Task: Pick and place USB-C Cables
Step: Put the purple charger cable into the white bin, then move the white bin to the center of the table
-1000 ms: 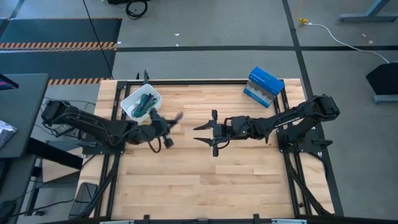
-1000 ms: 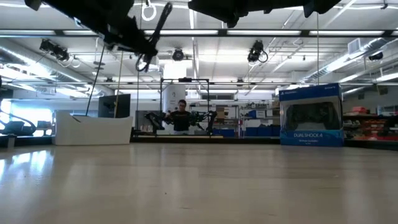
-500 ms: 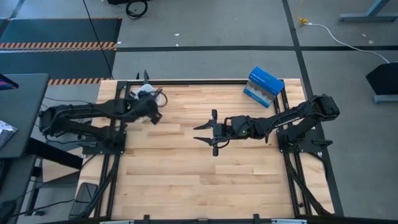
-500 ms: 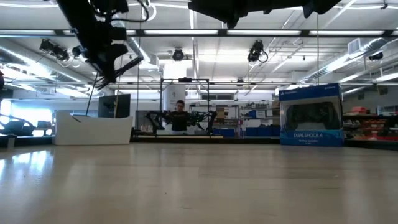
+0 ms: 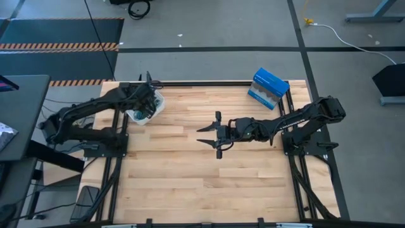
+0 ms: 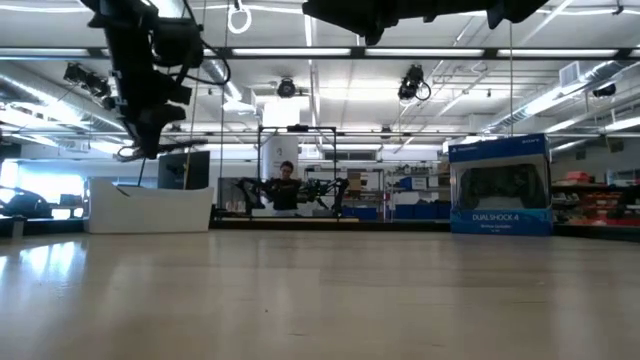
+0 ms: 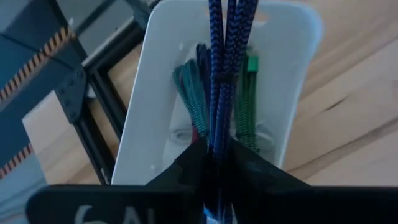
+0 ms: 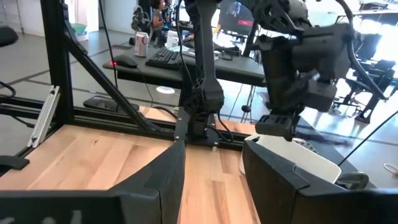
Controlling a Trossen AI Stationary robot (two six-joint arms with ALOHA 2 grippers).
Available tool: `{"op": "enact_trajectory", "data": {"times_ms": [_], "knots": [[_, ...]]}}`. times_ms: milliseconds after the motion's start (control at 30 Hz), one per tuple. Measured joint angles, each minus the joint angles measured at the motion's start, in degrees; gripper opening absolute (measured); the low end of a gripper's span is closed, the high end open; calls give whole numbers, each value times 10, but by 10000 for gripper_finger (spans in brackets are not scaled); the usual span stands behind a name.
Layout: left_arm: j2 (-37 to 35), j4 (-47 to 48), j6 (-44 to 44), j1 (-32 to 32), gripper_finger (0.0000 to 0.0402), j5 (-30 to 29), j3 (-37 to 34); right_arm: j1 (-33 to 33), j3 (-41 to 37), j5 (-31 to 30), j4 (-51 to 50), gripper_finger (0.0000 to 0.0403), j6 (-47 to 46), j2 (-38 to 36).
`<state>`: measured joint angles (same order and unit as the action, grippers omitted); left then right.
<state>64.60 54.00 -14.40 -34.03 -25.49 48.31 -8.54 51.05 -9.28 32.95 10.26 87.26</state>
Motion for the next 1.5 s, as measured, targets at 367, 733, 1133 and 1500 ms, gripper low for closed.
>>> {"op": "enact_trajectory", "data": {"times_ms": [367, 733, 1133, 1500], "knots": [[78, -7, 13, -48, 136, 25, -1, 0, 0, 0, 0, 168, 0, 0], [82, -20, 37, -43, 210, 62, -1, 0, 0, 0, -2, 168, 0, 0], [82, -17, 32, -7, 280, 89, -1, -2, 0, 0, -2, 168, -2, 0], [82, -65, 1, 52, 282, 91, -1, -2, 0, 0, -2, 168, -2, 0]]}}
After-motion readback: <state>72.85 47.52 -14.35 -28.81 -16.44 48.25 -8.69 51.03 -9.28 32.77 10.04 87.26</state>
